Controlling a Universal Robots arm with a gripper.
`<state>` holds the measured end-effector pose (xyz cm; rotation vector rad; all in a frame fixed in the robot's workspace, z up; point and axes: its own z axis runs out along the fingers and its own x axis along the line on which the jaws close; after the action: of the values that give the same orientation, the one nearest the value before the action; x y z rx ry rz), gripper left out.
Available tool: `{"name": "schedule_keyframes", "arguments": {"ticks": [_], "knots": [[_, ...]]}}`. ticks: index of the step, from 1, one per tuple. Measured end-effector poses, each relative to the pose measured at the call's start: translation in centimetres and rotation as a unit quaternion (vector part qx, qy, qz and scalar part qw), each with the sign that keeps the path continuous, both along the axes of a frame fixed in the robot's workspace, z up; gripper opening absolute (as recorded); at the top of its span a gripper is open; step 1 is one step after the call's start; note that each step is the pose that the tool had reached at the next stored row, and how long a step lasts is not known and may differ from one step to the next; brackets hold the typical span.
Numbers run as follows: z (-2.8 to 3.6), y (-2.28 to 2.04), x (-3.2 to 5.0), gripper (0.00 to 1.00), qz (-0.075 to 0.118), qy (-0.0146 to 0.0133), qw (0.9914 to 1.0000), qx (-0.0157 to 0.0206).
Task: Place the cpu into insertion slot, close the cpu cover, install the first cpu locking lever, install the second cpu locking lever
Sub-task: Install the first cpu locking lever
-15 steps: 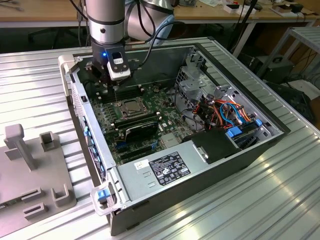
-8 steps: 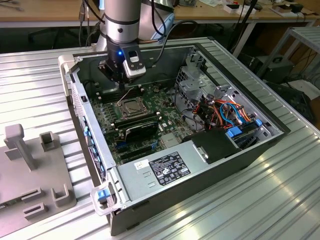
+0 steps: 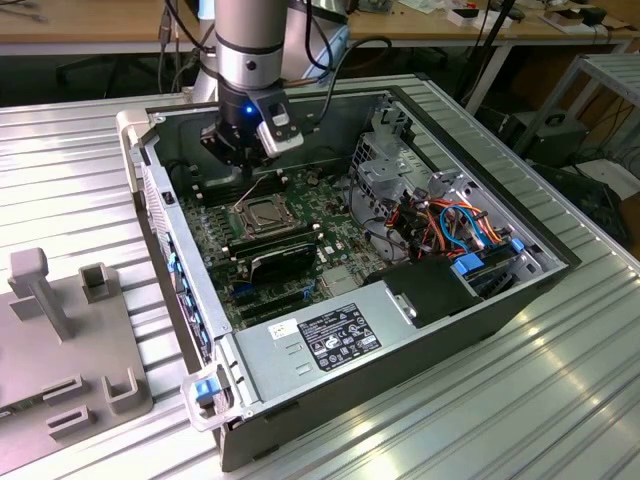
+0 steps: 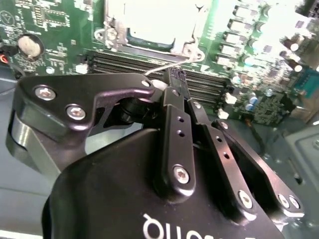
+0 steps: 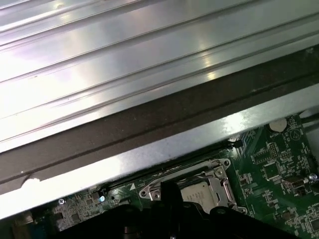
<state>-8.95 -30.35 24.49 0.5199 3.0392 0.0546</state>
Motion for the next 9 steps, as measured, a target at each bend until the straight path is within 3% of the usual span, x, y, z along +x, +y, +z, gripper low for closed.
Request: {"name": "schedule_keyframes", "arguments": {"ticks": [4,9], "knots": [[-0.15,0.0,0.91,0.11,0.001,0.0,1.0,-0.0001],[-0.17,0.0,1.0,0.11,0.002,0.0,1.0,-0.0001]]}}
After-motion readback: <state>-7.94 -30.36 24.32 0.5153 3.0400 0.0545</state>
